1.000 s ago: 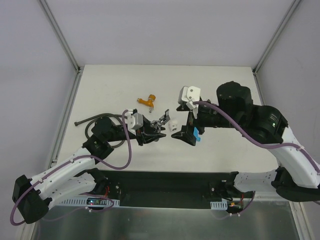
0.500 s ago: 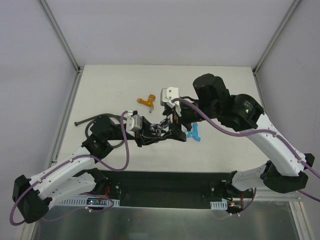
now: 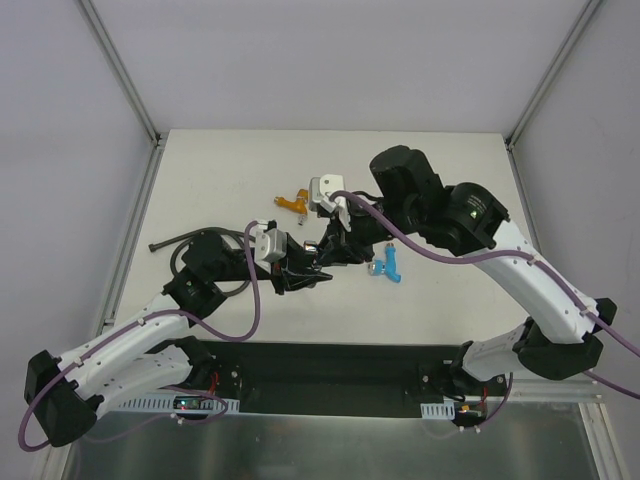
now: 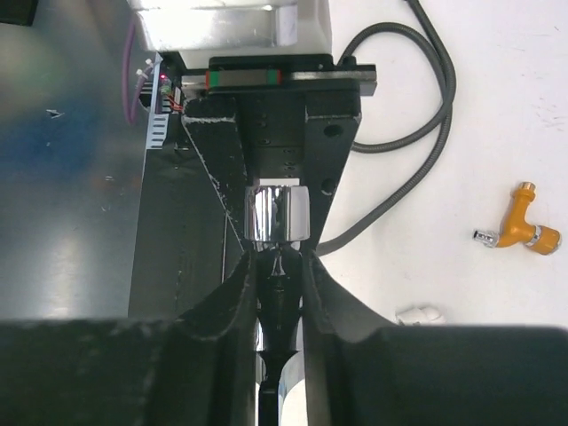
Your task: Install the water faucets
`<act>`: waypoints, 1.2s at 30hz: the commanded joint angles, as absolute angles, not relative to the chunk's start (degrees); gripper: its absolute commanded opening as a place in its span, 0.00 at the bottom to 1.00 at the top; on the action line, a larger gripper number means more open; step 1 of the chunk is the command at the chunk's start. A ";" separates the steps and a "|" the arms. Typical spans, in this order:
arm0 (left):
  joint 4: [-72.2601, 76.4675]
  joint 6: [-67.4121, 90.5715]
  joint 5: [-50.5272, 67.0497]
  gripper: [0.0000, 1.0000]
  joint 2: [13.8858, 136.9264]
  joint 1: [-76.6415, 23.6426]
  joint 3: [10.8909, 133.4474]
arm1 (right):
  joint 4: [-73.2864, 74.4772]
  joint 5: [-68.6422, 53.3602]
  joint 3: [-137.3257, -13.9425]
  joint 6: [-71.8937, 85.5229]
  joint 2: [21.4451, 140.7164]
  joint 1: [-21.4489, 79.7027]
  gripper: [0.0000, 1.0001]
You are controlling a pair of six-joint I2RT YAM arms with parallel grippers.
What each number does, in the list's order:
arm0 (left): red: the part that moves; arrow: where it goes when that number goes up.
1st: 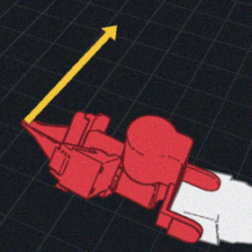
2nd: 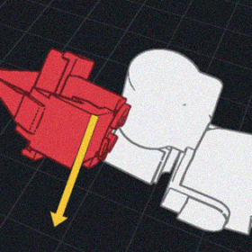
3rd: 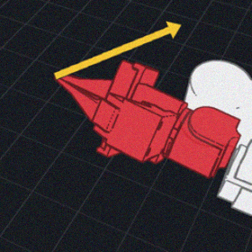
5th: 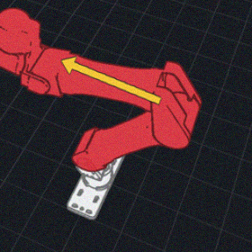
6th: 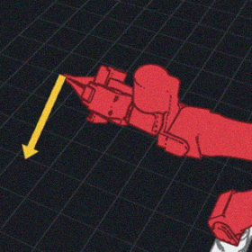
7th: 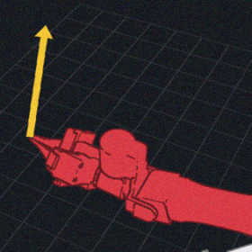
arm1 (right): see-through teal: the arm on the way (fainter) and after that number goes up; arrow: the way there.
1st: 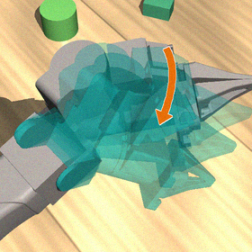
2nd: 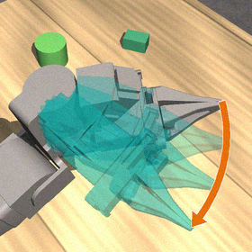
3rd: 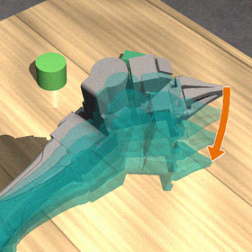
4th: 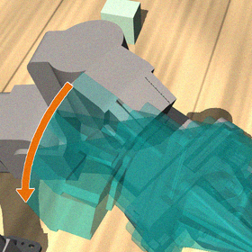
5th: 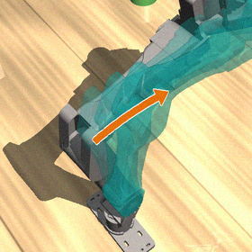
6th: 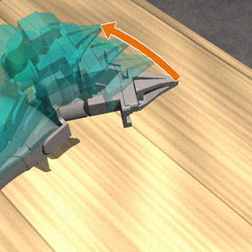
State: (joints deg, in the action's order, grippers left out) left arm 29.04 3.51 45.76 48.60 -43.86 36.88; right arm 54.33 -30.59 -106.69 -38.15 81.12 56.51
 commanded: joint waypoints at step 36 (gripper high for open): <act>26.89 -9.67 13.09 0.00 43.50 -48.34 36.56 | 45.62 18.63 -102.92 0.35 79.46 68.29 0.67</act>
State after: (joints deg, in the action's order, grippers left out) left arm 20.08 -8.80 14.24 44.82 -48.03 34.76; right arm 48.14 16.16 -102.98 -1.21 84.31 68.16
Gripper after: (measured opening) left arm 0.236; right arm 0.575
